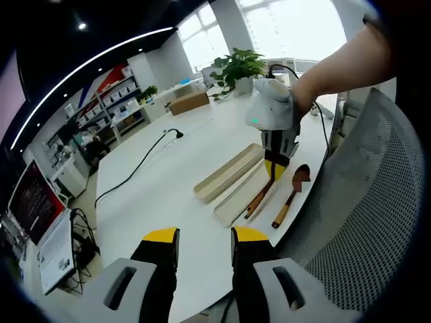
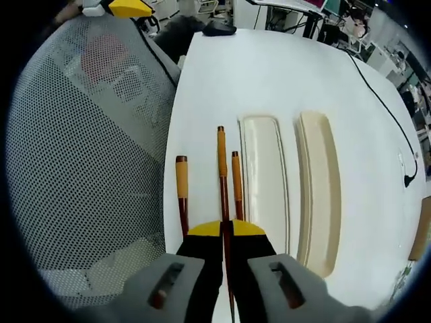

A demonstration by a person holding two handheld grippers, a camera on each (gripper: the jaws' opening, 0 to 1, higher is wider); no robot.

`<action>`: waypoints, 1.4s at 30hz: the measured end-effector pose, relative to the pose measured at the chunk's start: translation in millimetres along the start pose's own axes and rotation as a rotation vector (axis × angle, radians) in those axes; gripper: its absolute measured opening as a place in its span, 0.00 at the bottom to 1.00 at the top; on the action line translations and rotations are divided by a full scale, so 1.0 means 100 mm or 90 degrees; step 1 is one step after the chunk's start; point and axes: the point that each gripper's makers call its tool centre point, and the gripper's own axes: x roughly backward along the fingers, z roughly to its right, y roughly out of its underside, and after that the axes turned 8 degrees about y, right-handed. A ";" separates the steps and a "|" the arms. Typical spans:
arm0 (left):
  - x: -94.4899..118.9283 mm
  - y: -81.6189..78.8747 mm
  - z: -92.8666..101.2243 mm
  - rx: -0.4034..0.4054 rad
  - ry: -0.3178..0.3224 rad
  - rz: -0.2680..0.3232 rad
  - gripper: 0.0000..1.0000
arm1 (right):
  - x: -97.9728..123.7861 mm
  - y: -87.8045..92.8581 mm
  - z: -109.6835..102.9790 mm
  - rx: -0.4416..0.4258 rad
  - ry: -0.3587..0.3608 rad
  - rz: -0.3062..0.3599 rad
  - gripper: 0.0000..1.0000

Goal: Arrange the utensils inside the cutlery case until each visible utensil rests in its matching compartment.

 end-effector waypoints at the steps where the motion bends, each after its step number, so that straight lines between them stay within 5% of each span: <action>1: 0.00 0.00 0.00 0.000 0.000 0.000 0.31 | 0.00 0.00 0.00 -0.002 -0.001 -0.001 0.00; 24: 0.00 0.00 0.00 0.002 0.000 0.001 0.31 | 0.14 -0.09 0.44 -0.029 0.066 0.045 0.00; 42: 0.01 0.00 -0.02 0.005 -0.004 0.000 0.30 | 0.08 -0.14 0.74 -0.010 0.160 0.057 0.00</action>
